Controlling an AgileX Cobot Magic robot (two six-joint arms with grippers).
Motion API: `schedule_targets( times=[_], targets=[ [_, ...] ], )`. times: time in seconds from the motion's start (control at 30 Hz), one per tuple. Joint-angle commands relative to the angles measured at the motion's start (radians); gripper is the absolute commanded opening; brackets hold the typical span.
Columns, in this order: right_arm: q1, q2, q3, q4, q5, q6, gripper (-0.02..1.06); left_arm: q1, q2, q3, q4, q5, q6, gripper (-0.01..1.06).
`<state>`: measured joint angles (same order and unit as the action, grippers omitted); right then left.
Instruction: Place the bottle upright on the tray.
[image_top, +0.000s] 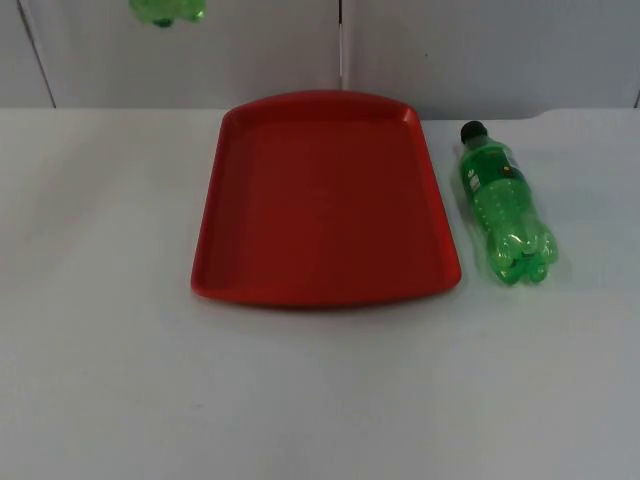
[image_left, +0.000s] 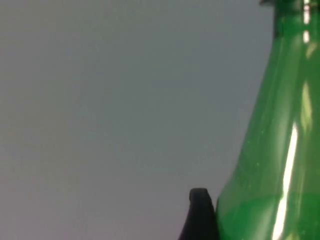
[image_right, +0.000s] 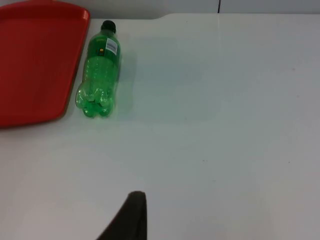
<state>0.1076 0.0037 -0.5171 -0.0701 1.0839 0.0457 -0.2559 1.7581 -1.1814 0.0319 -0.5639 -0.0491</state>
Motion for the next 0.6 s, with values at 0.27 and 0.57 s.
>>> schedule_targets(
  times=[0.27, 0.57],
  targets=[
    [-0.006, -0.004, 0.0, 0.002, -0.008, -0.008, 1.05, -0.001, 0.263, -0.09, 0.134, -0.236, -0.129, 0.0],
    [-0.006, -0.004, 0.0, 0.002, -0.008, -0.008, 1.05, -0.004, 0.459, -0.281, 0.212, -0.236, -0.179, 0.0]
  ],
)
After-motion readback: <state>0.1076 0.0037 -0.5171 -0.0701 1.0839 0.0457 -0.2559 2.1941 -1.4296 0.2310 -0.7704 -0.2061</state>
